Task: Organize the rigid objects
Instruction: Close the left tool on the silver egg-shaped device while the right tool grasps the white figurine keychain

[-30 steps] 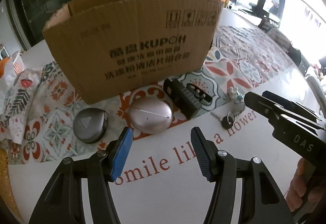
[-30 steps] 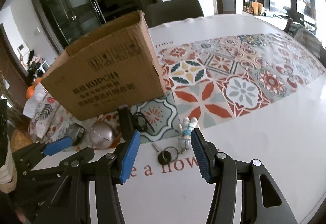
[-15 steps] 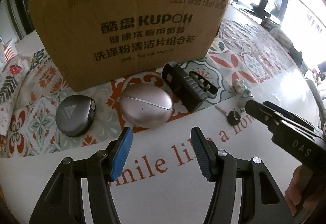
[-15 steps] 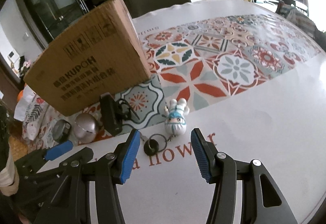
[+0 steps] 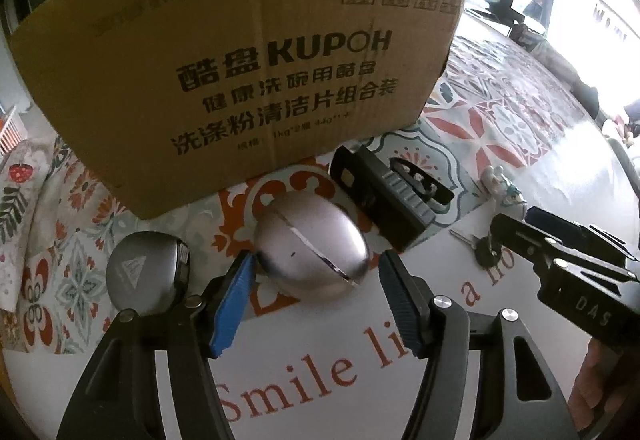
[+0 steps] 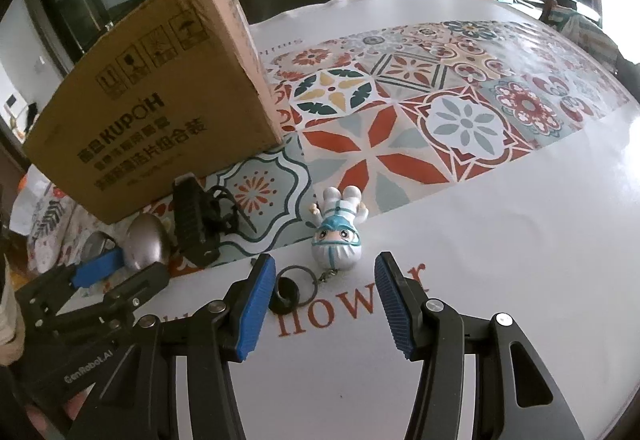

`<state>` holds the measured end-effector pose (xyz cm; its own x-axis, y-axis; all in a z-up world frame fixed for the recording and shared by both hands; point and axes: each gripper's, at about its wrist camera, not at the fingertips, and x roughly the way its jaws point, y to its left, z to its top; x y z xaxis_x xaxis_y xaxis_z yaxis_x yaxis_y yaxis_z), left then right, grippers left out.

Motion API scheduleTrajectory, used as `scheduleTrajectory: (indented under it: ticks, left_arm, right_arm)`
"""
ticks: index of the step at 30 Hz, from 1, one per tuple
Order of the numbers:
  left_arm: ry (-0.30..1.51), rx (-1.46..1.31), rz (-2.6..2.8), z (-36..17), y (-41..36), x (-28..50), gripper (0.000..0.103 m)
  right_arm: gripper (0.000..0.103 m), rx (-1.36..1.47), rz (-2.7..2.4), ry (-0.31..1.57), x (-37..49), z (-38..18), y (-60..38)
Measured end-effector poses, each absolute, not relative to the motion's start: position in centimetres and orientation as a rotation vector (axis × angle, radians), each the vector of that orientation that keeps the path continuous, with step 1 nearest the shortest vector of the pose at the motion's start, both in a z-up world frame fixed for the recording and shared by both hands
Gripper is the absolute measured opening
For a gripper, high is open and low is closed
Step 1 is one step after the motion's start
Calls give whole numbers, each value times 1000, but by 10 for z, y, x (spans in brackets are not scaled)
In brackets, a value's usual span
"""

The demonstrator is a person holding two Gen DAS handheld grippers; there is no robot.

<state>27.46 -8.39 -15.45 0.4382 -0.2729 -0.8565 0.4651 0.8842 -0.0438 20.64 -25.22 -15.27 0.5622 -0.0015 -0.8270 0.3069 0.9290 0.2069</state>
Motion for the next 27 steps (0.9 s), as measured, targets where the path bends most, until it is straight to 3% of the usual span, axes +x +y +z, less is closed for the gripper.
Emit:
scheduleTrajectory:
  ticks: [13,16,19,22,27]
  left_arm:
    - [1019,178,-466,-163,-83,295,63]
    - [1015,179,-463,-163,-85,296,59]
    - [1012,175,-471,-162,-84,294,59]
    - [1009,168,-459,-162,-82,291,59]
    - [1016,151,-453,-164,-82,280,59]
  right_arm:
    - [53,325,-195,962,218,-159,-252]
    - [51,328,-198,954,219,-159,-254]
    - [44,324,-198,945,218,-159,-254]
    - [28,318,-204,948,218,-159,-255]
    - [28,301,-200,944,215,-158,-253]
